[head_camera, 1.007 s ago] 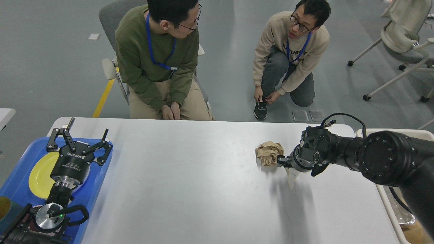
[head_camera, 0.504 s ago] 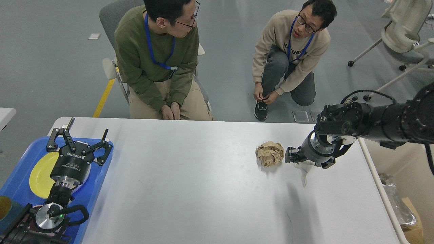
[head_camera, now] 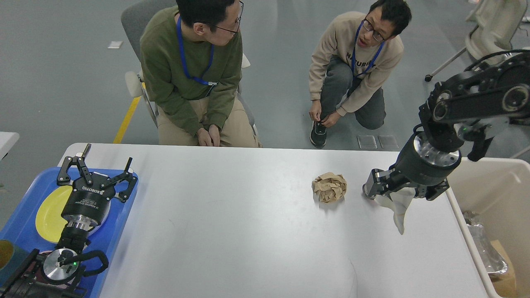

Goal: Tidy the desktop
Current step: 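Carry the white paper cup into the white bin and release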

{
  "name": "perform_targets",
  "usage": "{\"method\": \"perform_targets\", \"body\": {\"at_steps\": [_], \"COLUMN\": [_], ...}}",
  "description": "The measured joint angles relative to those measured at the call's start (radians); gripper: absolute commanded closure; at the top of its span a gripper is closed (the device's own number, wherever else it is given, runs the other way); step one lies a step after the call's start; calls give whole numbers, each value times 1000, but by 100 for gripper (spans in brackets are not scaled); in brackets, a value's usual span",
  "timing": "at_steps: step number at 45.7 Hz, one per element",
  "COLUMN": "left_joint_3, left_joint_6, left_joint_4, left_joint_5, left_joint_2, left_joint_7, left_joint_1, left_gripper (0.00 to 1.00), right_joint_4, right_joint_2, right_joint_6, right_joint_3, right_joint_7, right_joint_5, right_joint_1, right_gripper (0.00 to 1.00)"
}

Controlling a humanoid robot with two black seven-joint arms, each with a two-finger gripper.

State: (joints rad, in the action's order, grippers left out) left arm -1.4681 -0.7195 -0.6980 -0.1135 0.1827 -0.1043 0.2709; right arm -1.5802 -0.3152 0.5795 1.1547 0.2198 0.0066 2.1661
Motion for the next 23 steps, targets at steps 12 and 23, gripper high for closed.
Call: {"method": "perform_targets", "body": {"at_steps": [12,23], "left_joint_3": [0,0], "left_joint_6": [0,0], "left_joint_4": [0,0], "left_joint_5": [0,0], "left_joint_2": [0,0], "left_joint_7": [0,0], "left_joint_1": [0,0], "left_gripper": [4,4], "right_joint_4": [-94,-45], "right_joint_2": [1,-72], "right_joint_6": [40,21], "right_joint_3": [173,286], "right_joint_7": [-178,-190], "right_joint_5": [37,27], "right_joint_1": [191,166], "right_gripper": [100,100]}}
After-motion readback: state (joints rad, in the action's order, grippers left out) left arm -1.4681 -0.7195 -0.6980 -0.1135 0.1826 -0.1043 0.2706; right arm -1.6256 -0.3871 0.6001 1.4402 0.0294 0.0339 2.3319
